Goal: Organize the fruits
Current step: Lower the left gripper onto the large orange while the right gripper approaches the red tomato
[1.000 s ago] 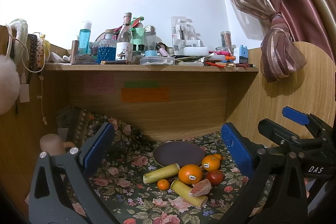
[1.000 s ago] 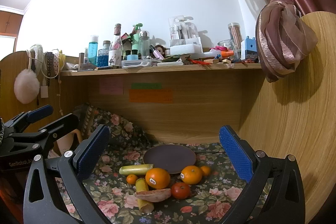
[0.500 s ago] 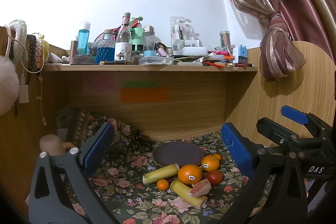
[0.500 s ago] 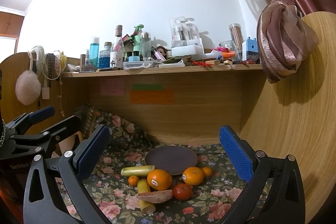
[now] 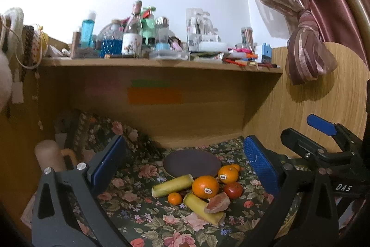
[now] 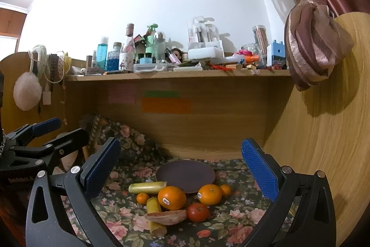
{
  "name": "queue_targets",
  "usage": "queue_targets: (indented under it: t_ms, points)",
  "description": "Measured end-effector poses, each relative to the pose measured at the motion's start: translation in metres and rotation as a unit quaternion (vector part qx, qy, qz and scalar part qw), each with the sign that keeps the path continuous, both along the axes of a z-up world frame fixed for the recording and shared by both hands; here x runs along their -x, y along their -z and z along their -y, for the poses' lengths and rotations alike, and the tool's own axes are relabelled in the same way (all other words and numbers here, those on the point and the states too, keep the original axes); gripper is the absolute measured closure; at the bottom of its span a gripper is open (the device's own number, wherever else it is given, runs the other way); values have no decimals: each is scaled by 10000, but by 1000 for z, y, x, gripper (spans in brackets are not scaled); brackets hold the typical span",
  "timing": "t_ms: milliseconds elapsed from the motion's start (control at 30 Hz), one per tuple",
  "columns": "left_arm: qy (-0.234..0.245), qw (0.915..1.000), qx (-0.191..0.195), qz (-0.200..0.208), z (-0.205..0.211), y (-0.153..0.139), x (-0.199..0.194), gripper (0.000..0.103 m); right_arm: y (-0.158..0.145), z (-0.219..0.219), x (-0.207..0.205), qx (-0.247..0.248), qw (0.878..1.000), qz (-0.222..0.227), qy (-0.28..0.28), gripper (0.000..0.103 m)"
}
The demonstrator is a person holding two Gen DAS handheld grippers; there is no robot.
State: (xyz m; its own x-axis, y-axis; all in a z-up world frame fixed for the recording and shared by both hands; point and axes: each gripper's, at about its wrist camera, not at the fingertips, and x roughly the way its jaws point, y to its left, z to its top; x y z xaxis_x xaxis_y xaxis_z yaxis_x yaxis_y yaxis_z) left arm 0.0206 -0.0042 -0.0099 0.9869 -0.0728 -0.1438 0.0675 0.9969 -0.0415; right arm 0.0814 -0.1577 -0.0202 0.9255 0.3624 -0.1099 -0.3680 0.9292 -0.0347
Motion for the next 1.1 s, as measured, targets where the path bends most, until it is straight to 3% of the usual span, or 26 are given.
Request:
queue_targets:
  t_ms: [100, 133, 200, 400, 467, 767, 1100]
  points:
    - [-20, 9998, 0, -185, -2, 9, -11, 1, 11, 2, -14, 57, 9998, -211, 4, 0]
    - [-32, 9997, -16, -245, -3, 12, -15, 6, 16, 3, -19, 85, 9995, -287, 46, 1]
    - [-57, 9991, -72, -423, -3, 20, -24, 16, 24, 5, -29, 171, 9988, -443, 98, 8]
    - [-73, 9935, -153, -1126, -8, 55, -61, 27, 59, 11, -67, 496, 9910, -1240, 112, 32]
    - [-50, 9908, -130, -1344, -10, 66, -71, 29, 73, 12, -79, 596, 9867, -1510, 89, 35]
    - [145, 9762, -114, -2160, -9, 107, -115, 30, 114, 15, -109, 795, 9699, -2302, -8, 36]
    - [529, 9625, -108, -2658, 5, 126, -146, 30, 138, 13, -145, 601, 9510, -3024, -249, 36]
